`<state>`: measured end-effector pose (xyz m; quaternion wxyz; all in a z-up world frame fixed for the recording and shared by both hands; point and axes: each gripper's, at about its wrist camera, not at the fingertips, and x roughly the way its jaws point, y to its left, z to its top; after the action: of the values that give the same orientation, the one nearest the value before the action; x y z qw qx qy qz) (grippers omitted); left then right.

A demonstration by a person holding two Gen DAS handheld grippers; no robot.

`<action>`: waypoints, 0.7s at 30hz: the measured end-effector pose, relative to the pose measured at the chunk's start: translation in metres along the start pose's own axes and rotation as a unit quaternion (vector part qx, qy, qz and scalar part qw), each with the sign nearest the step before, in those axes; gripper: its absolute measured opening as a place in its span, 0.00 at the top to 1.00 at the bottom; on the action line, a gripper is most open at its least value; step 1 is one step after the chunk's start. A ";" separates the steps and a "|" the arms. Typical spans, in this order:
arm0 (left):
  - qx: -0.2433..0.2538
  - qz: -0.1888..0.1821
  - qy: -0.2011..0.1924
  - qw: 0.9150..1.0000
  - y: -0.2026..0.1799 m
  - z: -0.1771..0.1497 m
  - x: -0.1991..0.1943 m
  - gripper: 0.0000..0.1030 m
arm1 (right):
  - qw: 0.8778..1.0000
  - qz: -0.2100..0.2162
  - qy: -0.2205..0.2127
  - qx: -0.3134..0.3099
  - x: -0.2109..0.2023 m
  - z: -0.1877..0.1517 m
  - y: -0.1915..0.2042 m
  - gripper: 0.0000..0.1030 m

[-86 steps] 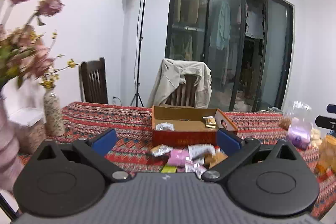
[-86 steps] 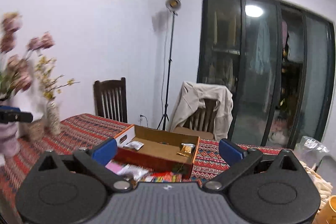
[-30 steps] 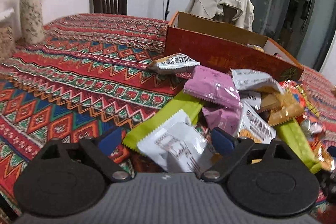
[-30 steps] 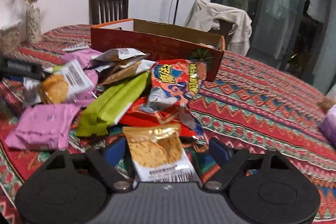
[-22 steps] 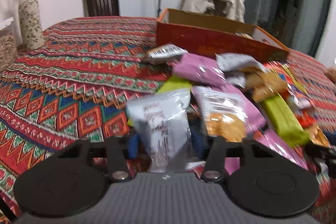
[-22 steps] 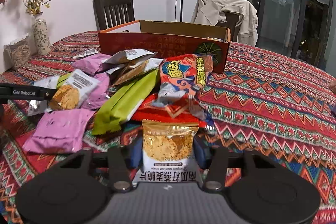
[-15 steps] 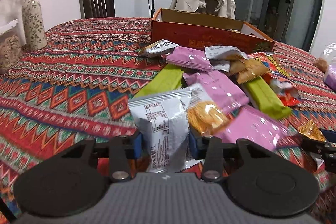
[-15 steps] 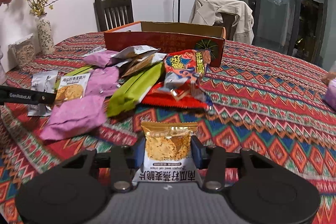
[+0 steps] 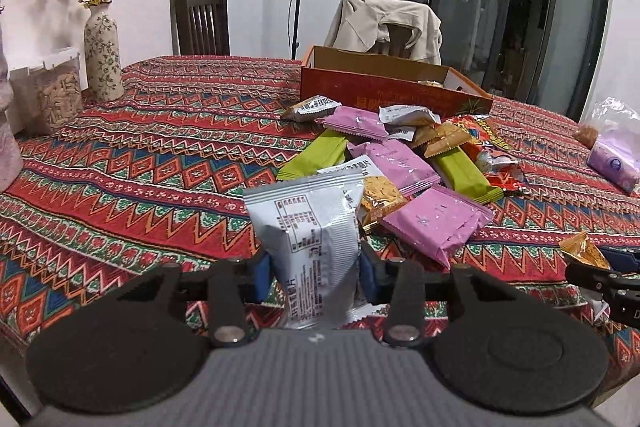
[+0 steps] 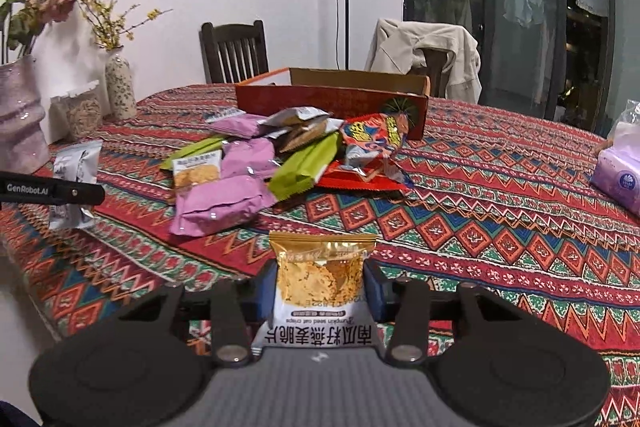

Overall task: Organize snacks
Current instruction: 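Carry both packets into the cardboard box and open both tools to release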

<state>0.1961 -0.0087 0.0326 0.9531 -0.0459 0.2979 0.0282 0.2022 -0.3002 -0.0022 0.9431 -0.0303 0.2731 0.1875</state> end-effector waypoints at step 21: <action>0.072 -0.136 -0.010 0.988 -0.008 0.221 0.148 0.58 | 0.995 0.035 -0.085 -0.021 0.063 0.163 -0.049 0.58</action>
<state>0.4434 0.0106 0.1298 0.9519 -0.0168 0.2801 -0.1228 0.3516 -0.2984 0.1006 0.9548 -0.0247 0.1884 0.2285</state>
